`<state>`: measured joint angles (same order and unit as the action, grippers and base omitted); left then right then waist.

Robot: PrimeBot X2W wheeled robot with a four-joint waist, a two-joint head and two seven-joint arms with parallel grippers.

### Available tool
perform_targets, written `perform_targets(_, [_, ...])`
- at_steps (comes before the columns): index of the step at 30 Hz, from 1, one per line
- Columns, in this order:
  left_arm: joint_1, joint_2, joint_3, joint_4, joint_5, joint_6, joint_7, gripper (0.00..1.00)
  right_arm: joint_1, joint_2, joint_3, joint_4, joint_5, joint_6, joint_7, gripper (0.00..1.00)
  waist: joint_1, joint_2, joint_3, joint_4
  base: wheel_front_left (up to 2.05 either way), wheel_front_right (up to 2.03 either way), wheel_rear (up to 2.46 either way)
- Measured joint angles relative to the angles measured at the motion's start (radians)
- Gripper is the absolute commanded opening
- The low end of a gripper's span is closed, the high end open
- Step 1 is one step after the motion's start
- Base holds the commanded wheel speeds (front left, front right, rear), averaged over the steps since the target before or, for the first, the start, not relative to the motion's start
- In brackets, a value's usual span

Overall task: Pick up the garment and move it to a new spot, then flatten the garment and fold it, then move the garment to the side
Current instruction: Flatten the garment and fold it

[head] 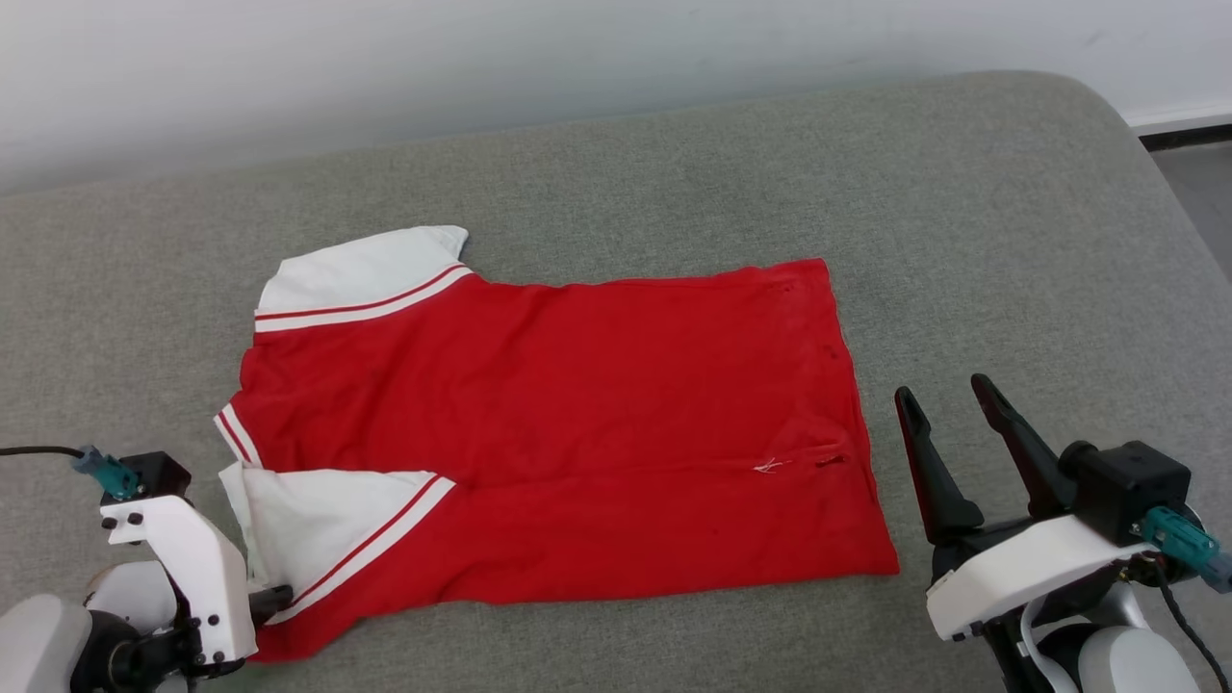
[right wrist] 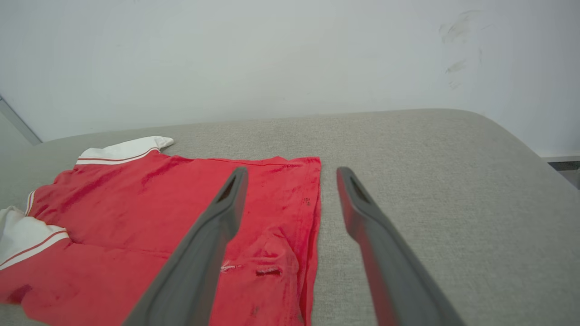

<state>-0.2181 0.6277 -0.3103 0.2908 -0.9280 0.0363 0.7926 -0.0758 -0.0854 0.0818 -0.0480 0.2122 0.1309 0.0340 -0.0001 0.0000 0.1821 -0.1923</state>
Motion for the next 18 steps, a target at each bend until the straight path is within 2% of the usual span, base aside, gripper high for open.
perform_targets(5, [-0.016,-0.024,-0.001,0.029,-0.006,-0.027,-0.041,0.0,0.0,0.003,-0.013,-0.02,-0.012,0.0,0.002,1.0,0.0,0.0,-0.001,0.0,0.0,0.0,0.0])
perform_targets(10, [-0.023,-0.044,0.003,0.026,0.025,-0.035,-0.128,0.0,0.006,-0.007,-0.04,-0.036,-0.008,0.0,0.047,1.0,0.0001,0.0,-0.026,0.02,0.0,0.0,0.0])
perform_targets(13, [-0.031,-0.055,0.011,-0.002,0.041,-0.03,-0.182,0.0,0.018,-0.014,-0.08,-0.023,0.036,0.0,0.138,1.0,0.0002,0.0,-0.04,0.039,0.0,0.0,0.0])
perform_targets(18, [-0.034,-0.044,0.031,-0.086,0.074,-0.009,-0.243,0.0,0.016,-0.061,-0.137,0.027,0.102,0.0,0.403,1.0,0.0002,0.0,-0.048,0.077,0.0,0.0,0.0])
